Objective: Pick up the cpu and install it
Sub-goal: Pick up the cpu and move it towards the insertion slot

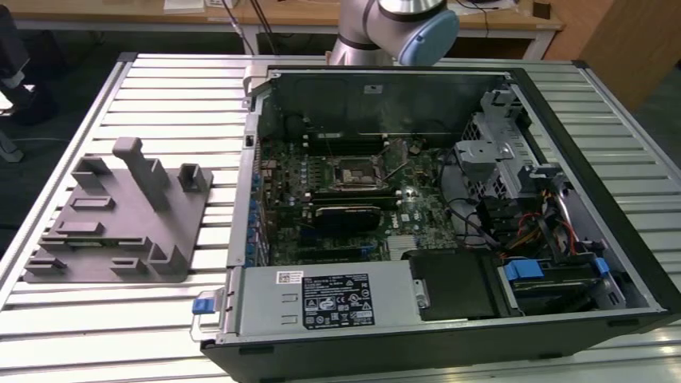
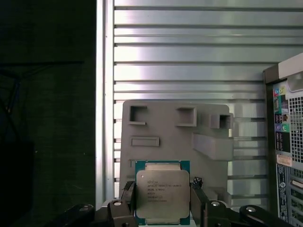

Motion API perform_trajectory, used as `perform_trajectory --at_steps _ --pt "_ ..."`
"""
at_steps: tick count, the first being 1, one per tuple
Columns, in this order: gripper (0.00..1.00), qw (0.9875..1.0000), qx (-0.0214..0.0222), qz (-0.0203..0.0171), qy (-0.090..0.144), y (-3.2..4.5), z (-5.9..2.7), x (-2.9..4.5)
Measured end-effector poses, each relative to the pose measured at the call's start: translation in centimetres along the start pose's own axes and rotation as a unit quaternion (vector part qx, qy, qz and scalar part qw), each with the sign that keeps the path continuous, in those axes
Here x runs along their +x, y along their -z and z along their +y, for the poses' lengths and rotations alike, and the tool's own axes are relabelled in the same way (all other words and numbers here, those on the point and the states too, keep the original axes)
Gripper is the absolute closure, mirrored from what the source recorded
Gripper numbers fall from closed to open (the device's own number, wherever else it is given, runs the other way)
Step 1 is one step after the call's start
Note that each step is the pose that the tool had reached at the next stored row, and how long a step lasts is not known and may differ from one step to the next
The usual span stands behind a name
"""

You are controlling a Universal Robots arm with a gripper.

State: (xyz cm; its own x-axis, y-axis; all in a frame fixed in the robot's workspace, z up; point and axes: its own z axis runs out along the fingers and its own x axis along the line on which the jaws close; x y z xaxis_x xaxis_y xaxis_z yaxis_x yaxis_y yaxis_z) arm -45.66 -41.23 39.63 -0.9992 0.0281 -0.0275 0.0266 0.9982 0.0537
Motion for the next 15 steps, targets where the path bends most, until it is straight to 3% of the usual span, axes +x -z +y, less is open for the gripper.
perform_trajectory --at_steps 15 --pt "0.45 1.0 0.0 -0.0001 0.0 -0.09 0.08 -2.96"
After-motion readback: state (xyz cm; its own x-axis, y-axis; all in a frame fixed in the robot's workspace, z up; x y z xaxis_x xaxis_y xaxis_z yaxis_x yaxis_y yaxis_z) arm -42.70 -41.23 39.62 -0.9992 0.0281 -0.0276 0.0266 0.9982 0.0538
